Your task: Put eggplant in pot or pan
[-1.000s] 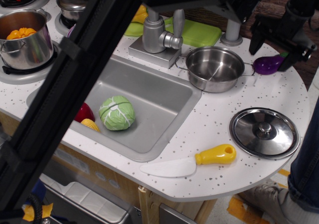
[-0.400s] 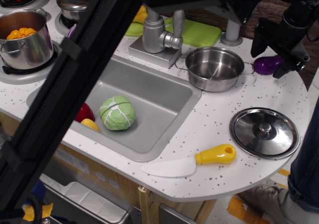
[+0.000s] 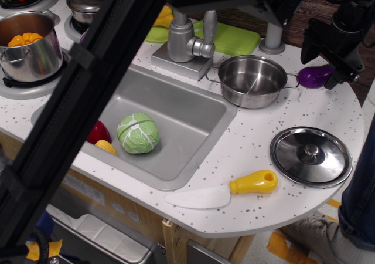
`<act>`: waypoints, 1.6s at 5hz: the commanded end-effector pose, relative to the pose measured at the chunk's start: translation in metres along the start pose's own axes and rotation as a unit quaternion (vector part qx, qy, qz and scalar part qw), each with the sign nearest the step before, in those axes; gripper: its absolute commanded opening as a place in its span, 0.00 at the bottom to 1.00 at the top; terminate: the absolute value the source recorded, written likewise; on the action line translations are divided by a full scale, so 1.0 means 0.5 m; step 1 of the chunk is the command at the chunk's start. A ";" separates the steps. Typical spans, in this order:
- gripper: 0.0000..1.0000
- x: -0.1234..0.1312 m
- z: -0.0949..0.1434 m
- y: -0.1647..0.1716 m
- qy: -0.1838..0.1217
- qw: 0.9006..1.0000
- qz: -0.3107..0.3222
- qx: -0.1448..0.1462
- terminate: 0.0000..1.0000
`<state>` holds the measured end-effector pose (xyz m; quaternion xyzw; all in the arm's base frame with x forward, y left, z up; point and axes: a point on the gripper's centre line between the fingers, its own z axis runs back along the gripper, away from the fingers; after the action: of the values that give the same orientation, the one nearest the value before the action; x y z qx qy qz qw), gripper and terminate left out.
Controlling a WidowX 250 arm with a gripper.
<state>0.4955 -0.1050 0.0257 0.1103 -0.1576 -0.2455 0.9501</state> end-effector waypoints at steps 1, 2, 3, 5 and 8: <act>1.00 0.035 0.038 0.046 -0.036 0.998 0.036 -0.032 0.00; 1.00 0.029 0.018 0.051 -0.041 0.994 0.061 -0.085 0.00; 1.00 0.027 0.014 0.046 -0.044 0.993 0.067 -0.086 0.00; 1.00 0.018 0.007 0.014 -0.057 0.994 0.075 -0.061 0.00; 1.00 0.022 0.026 0.020 -0.043 0.993 0.083 -0.069 0.00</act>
<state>0.5000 -0.1003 0.0283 0.0344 -0.1358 -0.1797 0.9737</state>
